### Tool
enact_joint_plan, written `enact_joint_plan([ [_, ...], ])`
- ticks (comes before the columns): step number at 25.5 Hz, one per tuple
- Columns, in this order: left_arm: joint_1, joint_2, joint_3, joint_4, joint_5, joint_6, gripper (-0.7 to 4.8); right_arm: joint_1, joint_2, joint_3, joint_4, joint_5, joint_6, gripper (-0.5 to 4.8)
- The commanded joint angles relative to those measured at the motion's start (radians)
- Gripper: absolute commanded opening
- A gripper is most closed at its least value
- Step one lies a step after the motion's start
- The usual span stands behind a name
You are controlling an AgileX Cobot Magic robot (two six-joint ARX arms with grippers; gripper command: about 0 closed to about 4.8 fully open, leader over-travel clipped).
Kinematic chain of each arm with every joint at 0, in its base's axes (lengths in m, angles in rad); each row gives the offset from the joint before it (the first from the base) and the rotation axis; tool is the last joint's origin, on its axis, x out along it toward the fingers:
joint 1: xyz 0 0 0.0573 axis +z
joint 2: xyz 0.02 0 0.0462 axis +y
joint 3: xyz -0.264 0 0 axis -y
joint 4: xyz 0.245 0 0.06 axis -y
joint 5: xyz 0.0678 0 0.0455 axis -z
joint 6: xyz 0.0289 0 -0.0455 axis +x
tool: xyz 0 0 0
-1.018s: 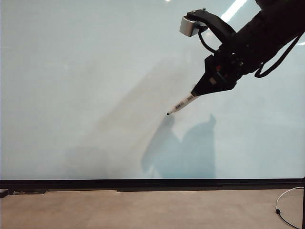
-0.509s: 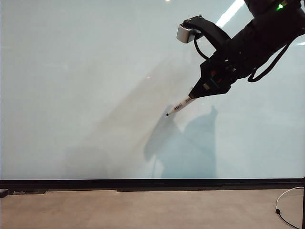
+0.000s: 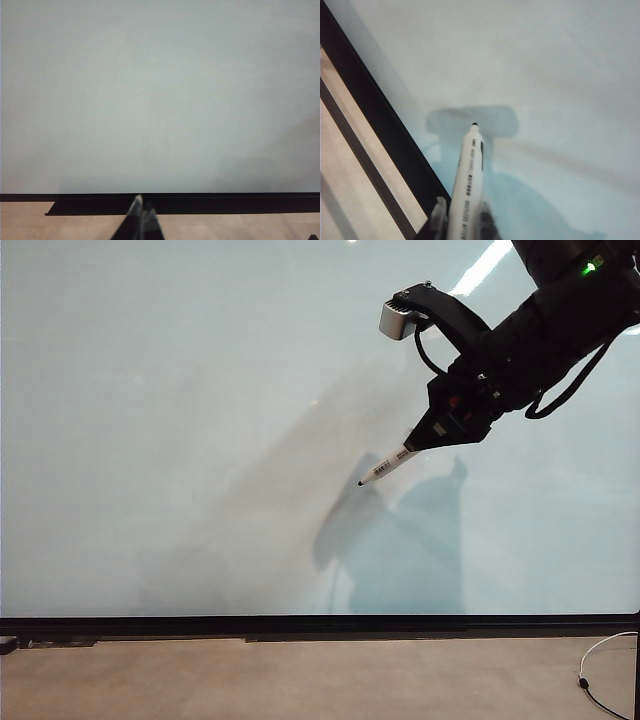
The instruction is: Pick up the pen on the shelf to the right of the whiteboard and draw a rectangle.
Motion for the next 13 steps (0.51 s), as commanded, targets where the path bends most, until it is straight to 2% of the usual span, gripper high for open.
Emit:
enact_joint_plan([
  [1, 0.000, 0.000, 0.003, 0.006, 0.000, 0.004, -0.05, -0.010, -0.005, 0.005, 0.022, -0.009, -0.002, -0.04],
  [13, 0.000, 0.000, 0.003, 0.006, 0.000, 0.004, -0.04, -0.018, 0.018, 0.016, 0.044, -0.016, -0.002, -0.04],
])
